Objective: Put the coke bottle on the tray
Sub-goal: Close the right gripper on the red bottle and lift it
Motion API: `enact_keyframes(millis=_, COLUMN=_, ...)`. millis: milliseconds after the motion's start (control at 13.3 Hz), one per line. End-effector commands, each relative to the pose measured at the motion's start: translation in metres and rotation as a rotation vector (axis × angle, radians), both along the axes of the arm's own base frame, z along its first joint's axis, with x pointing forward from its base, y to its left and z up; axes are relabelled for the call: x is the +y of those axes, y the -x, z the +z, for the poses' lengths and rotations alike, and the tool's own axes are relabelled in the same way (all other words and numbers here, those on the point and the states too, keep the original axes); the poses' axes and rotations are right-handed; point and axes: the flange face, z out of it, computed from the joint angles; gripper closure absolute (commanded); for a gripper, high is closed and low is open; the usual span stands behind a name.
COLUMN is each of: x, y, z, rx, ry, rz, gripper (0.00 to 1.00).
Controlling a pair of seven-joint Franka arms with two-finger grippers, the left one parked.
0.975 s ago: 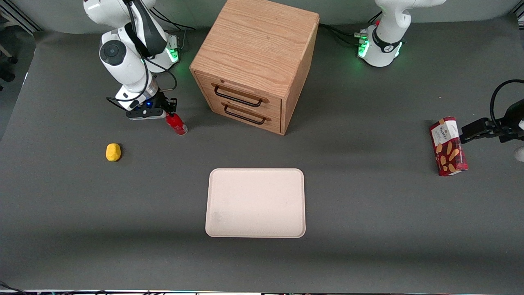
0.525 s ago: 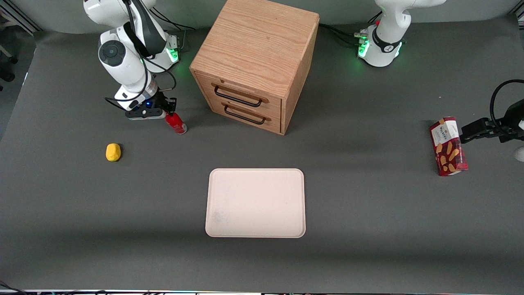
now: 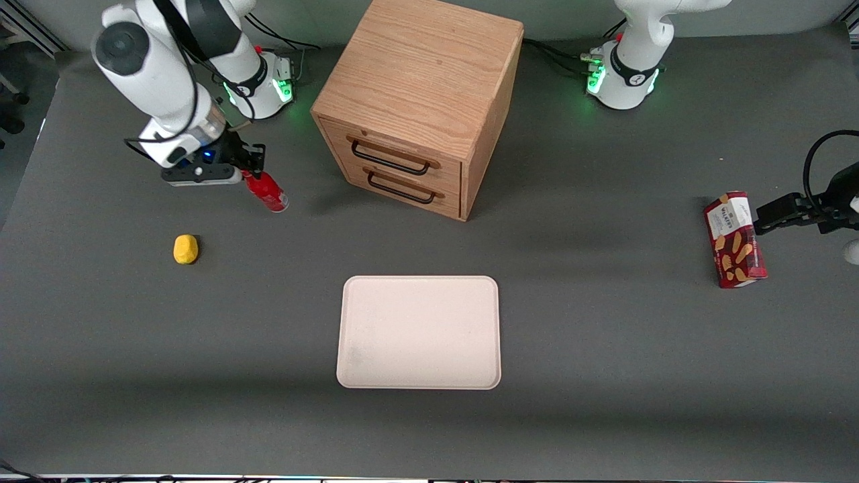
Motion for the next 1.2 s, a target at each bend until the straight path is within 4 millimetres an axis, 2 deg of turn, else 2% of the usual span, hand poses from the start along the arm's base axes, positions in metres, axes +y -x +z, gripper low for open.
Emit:
enact_keyframes(millis=0, x=-0.005, y=-0.009, z=0.076, rx=-0.011, ry=-0.004, rz=-0.013, gripper=1.0)
enact_keyframes(millis=225, x=-0.007, y=-0.007, z=0.144, rx=-0.01, ry=-0.001, rz=-0.019, gripper=1.0)
enact_keyframes(millis=375, x=-0.007, y=-0.007, z=0.167, rx=-0.026, ry=-0.007, rz=-0.021, gripper=1.0)
enact_keyframes(millis=525, x=0.0, y=-0.022, z=0.169, rx=-0.029, ry=-0.014, rz=-0.023, gripper=1.0)
enact_keyframes(millis=750, x=0.03, y=-0.089, z=0.17, rx=-0.037, ry=-0.029, rz=-0.028, gripper=1.0)
enact_keyframes(millis=900, x=0.061, y=-0.137, z=0.159, rx=-0.001, ry=-0.067, rz=-0.03, gripper=1.0)
enact_keyframes(millis=1125, x=0.094, y=-0.181, z=0.129, rx=-0.006, ry=-0.058, rz=-0.08, gripper=1.0)
